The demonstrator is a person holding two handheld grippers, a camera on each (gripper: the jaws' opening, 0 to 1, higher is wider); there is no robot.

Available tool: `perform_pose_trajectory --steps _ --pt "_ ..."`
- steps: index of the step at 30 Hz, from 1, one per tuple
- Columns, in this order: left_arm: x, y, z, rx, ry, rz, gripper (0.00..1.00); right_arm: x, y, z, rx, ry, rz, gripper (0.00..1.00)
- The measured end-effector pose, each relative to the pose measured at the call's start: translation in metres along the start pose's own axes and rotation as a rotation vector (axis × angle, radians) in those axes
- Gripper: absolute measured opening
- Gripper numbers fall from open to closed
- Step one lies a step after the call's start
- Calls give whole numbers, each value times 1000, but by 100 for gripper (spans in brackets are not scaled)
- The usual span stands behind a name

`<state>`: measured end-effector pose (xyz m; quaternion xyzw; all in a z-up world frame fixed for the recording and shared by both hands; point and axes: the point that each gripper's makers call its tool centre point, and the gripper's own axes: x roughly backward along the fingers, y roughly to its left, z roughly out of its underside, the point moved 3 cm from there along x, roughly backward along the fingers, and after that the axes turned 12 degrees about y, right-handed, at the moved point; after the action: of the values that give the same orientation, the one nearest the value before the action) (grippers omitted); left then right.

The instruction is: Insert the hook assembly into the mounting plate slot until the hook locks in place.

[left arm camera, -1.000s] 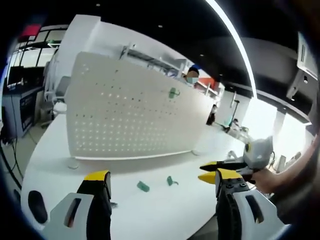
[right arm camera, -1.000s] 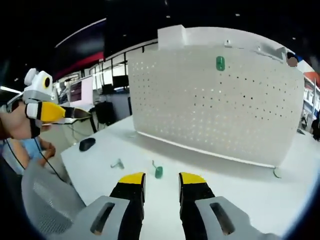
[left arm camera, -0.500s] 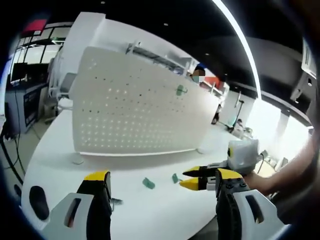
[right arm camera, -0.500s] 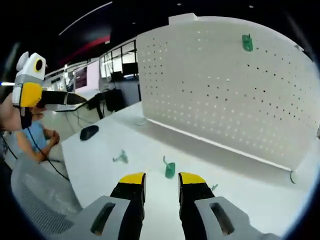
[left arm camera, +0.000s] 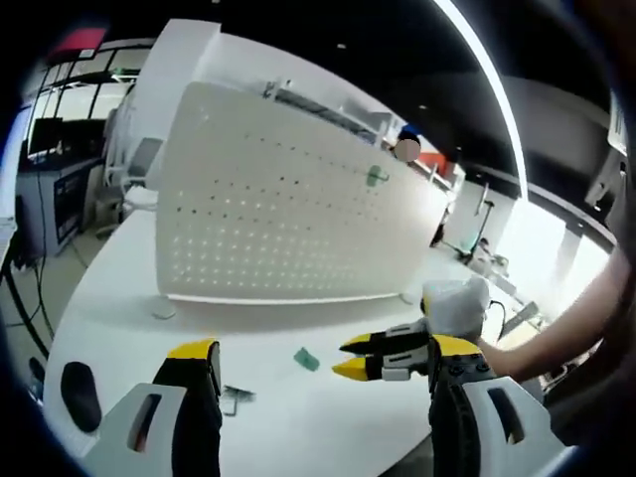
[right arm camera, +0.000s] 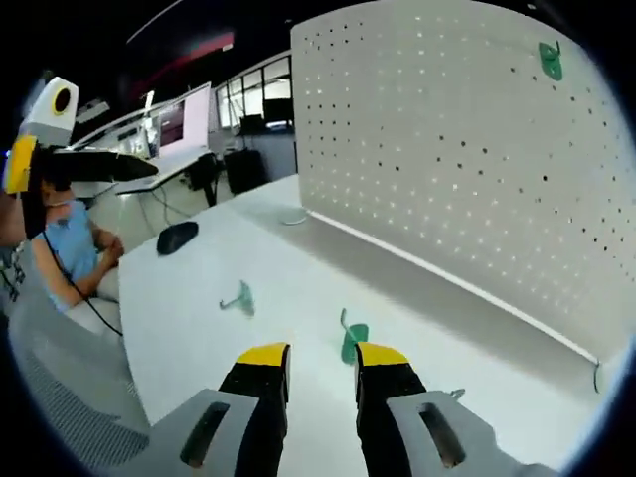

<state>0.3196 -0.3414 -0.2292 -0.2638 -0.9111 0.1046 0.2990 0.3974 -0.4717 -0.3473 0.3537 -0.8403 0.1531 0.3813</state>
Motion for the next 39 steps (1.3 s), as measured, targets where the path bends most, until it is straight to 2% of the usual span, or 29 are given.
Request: perform_pose_trajectory --steps 13,17,23,33,39 --pt "-6 10 -2 17 8 1 88 -29 -9 -7 -6 40 0 25" --pt "-8 13 0 16 16 2 88 -42 -13 -6 -26 102 19 25" --pt "-9 17 2 23 25 -1 88 -59 -19 -4 -58 154 29 21" --pt "-11 27 4 42 24 -14 87 -69 -24 -5 -72 188 32 16" --pt "-14 23 3 39 30 -3 86 -65 -32 -5 -81 190 44 6"
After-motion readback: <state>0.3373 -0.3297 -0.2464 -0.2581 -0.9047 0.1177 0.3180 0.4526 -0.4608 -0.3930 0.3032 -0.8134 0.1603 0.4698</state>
